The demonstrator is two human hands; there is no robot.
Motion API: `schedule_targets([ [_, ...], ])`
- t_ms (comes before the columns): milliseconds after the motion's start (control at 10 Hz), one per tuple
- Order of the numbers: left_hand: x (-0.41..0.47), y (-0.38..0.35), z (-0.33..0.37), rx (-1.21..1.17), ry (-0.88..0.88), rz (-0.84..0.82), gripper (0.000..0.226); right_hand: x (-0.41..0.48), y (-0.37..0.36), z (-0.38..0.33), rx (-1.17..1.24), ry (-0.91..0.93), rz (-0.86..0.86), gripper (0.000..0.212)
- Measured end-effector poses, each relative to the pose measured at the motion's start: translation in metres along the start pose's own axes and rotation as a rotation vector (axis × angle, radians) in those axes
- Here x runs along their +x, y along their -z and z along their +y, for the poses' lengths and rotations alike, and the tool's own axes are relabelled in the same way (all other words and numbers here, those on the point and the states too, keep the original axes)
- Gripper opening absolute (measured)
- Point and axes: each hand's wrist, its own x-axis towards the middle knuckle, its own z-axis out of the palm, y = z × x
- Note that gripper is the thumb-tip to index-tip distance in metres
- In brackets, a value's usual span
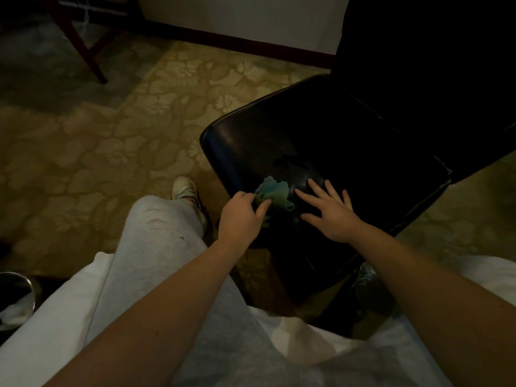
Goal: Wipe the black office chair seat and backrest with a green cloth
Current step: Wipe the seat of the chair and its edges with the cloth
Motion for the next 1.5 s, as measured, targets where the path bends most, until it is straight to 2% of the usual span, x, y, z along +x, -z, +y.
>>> schedule_targets([
  [100,0.001,0.001,0.005,-0.052,0.053,0.088,0.034,0.0,0.001,0.0,0.012,-0.001,-0.011,0.06],
  [200,-0.005,-0.003,0.009,-0.013,-0.02,0.112,0.031,0.001,0.0,0.0,0.004,-0.009,-0.006,0.059],
  [300,-0.009,-0.004,0.009,-0.026,-0.037,0.088,0.037,0.001,-0.002,0.001,-0.005,-0.008,0.006,0.059],
  [600,0.01,0.002,0.009,-0.009,0.009,0.042,0.024,0.0,-0.001,0.006,0.03,0.021,-0.004,0.059],
  [800,0.031,0.01,0.017,-0.059,0.112,0.021,0.022,0.001,0.0,0.0,0.047,0.007,-0.016,0.059],
  [900,0.011,0.004,0.015,-0.025,0.071,0.018,0.029,0.0,0.001,-0.003,0.045,-0.008,-0.005,0.059],
  [1000,-0.003,0.0,0.011,0.026,0.035,0.005,0.044,0.0,0.002,-0.003,0.047,-0.01,-0.003,0.059],
  [1100,-0.005,0.002,0.006,0.014,-0.024,-0.112,0.053,0.0,0.0,-0.001,0.038,0.0,0.015,0.059],
  [1200,0.0,0.007,0.003,0.025,-0.067,-0.169,0.052,0.001,-0.002,0.001,0.04,0.002,0.013,0.058],
  [1400,0.006,0.015,-0.002,-0.017,-0.239,-0.145,0.053,0.0,0.001,-0.001,0.051,-0.004,0.004,0.059],
  [1500,0.008,0.014,-0.002,0.101,-0.292,-0.199,0.042,-0.002,0.001,0.002,0.055,0.008,0.003,0.059],
])
